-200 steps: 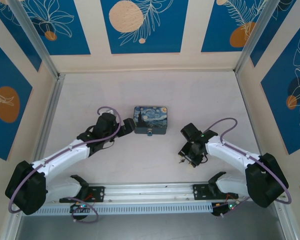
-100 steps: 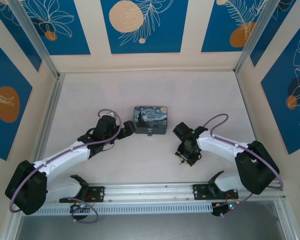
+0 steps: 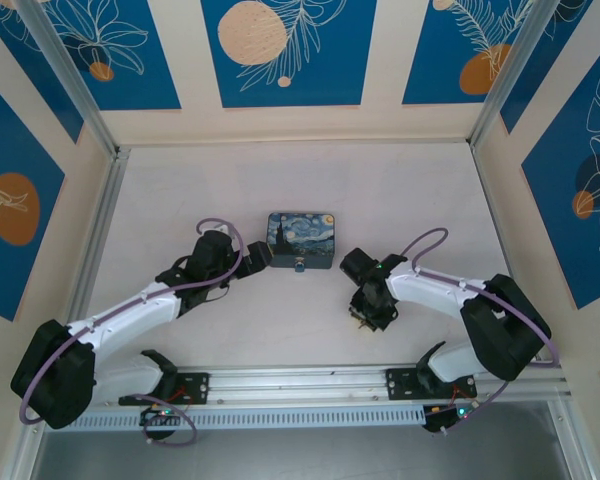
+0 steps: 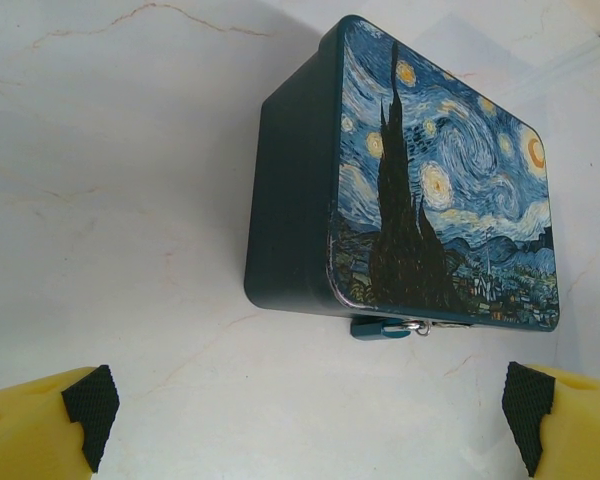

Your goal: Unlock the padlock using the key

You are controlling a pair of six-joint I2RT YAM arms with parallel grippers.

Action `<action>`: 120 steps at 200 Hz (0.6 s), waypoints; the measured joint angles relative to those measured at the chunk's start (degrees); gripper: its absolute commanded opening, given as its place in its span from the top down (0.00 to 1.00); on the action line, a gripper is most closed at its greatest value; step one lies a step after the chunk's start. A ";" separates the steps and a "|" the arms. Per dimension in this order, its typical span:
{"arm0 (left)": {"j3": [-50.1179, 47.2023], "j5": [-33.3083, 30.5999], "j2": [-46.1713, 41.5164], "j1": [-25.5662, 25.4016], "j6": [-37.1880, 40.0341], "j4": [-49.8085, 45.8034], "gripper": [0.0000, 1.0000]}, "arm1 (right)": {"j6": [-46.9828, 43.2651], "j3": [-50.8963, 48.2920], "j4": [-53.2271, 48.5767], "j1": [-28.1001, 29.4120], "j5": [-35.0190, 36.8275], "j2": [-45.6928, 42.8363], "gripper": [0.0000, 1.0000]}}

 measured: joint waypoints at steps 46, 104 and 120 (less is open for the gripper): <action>0.04 0.09 0.00 0.00 0.07 -0.70 0.00 | -1.75 0.20 -0.42 1.07 0.20 -1.57 1.00; 4.76 -0.66 -0.92 0.00 2.10 -7.85 0.00 | -8.31 -1.36 1.33 1.79 0.52 -10.93 1.00; 5.35 -2.49 -2.51 0.00 2.47 -9.14 0.00 | -11.13 -1.42 2.89 1.77 0.42 -15.23 1.00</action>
